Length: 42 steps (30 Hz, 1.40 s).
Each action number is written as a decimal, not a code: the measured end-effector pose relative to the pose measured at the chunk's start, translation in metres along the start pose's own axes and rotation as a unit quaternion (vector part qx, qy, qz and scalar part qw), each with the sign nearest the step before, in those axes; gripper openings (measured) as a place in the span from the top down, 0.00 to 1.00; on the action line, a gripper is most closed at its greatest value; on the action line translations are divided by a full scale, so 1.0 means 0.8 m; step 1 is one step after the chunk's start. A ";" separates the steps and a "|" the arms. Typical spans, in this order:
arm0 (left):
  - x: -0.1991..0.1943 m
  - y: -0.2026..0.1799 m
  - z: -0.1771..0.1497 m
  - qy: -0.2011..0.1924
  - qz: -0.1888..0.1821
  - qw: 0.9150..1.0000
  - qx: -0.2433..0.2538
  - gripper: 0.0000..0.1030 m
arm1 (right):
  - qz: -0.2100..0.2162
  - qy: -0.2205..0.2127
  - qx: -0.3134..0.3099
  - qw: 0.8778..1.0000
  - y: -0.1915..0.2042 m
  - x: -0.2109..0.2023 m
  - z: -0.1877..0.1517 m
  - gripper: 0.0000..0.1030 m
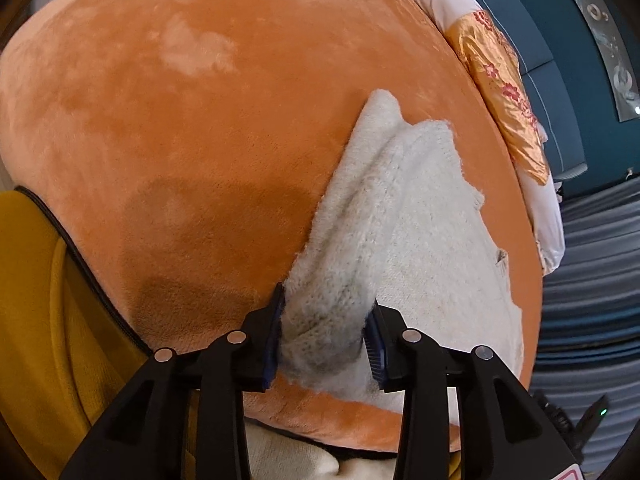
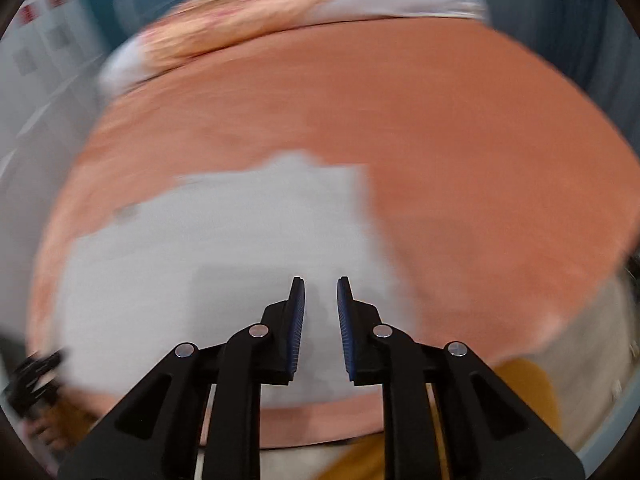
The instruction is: Fold small clothes
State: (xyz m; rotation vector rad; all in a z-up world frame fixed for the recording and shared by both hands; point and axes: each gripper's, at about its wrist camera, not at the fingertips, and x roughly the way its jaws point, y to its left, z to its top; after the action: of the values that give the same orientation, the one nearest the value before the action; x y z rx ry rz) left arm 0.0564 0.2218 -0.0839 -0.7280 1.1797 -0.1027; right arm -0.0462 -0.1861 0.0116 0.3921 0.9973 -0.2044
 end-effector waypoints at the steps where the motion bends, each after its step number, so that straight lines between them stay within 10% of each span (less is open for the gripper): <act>1: 0.000 0.000 -0.001 -0.001 -0.002 1.000 0.000 0.65 | 0.019 0.007 -0.023 1.000 0.026 0.006 0.002 0.83; 10: 0.000 0.008 -0.005 -0.004 -0.022 1.000 0.008 0.63 | 0.070 0.086 -0.120 0.987 0.205 0.120 0.014 0.84; 25: 0.007 -0.005 -0.009 -0.008 -0.041 0.999 0.034 0.35 | 0.029 0.135 -0.144 0.980 0.248 0.204 0.015 0.84; 30: 0.007 -0.014 -0.009 -0.009 -0.026 0.999 0.028 0.40 | 0.062 0.105 -0.118 0.985 0.224 0.161 0.012 0.81; 32: 0.004 -0.009 -0.007 -0.005 -0.030 0.999 0.013 0.59 | 0.079 0.084 -0.110 0.987 0.206 0.130 0.002 0.65; 36: -0.011 -0.010 -0.005 -0.003 -0.055 0.998 -0.020 0.75 | 0.081 0.053 -0.102 0.990 0.146 0.071 -0.025 0.64; 42: -0.061 -0.140 -0.019 -0.049 -0.056 0.990 0.119 0.82 | 0.049 0.040 0.003 0.998 0.005 0.017 -0.061 0.63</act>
State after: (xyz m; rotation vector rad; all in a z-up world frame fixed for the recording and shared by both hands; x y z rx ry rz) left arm 0.0561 0.1496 0.0159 -0.5823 1.0123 -0.2932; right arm -0.0757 -0.1622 -0.0226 0.4568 1.0535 -0.1033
